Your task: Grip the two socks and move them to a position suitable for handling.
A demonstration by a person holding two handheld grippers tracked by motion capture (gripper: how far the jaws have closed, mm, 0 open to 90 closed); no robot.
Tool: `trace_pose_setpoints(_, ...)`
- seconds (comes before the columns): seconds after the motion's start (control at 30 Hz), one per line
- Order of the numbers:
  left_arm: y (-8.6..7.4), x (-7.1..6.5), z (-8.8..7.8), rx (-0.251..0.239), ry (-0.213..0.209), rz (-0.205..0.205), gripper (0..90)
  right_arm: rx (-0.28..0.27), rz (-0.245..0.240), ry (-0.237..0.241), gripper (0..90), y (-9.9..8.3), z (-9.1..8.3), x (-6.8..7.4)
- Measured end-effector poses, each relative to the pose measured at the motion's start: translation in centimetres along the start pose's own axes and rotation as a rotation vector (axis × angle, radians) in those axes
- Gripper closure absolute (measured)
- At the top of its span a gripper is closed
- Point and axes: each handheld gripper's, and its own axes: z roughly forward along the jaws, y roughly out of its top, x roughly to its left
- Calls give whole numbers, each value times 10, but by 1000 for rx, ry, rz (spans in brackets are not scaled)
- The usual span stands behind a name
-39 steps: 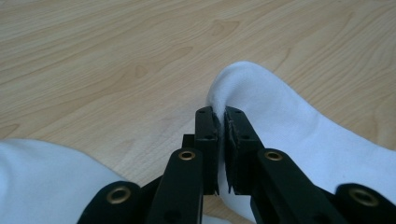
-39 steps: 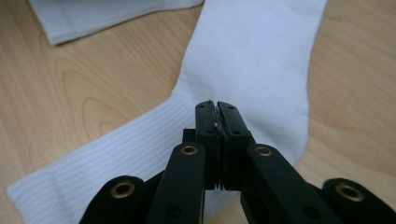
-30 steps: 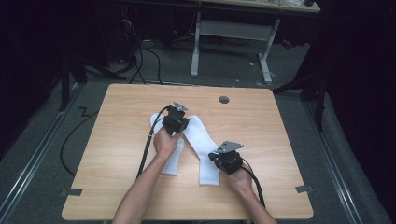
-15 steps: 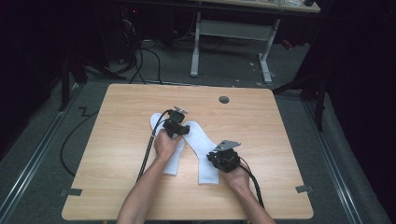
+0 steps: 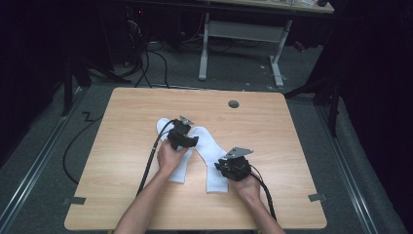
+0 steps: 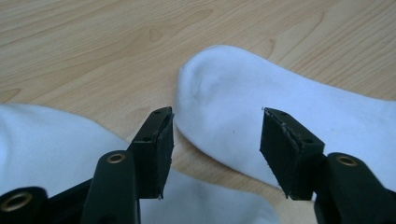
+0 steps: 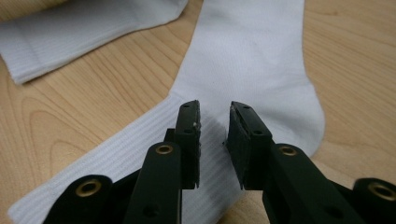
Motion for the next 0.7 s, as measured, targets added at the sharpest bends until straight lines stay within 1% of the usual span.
trace_pose_setpoints(0.07,-3,0,-4,-5,-1,2,447,5,9,1,723,-2,3,0)
trace_pose_setpoints(0.13,-6,1,-9,-11,-7,5,446,-6,19,3,708,-3,3,-1)
trace_pose_setpoints(0.2,-10,2,-14,-19,-7,5,446,-13,15,-10,661,-4,3,-1)
trace_pose_setpoints(0.23,-12,3,-16,-21,-8,4,446,-14,15,-18,651,-4,3,-1)
trace_pose_setpoints(0.33,-18,3,-23,-32,-6,7,442,-22,26,-14,648,-6,1,-3)
trace_pose_setpoints(0.37,-20,3,-24,-33,-8,5,442,-25,31,-16,648,-7,-1,-4)
trace_pose_setpoints(0.47,-27,2,-29,-33,-1,28,452,-32,26,-28,644,-9,-6,-4)
trace_pose_setpoints(0.53,-33,2,-31,-29,7,42,462,-50,39,-26,642,-12,-10,-6)
trace_pose_setpoints(0.57,-35,3,-32,-28,7,43,466,-56,51,-25,642,-14,-14,-8)
trace_pose_setpoints(0.63,-40,5,-35,-27,12,46,468,-58,55,-38,642,-17,-18,-10)
trace_pose_setpoints(0.7,-44,7,-38,-33,10,32,474,-66,70,-47,642,-20,-23,-13)
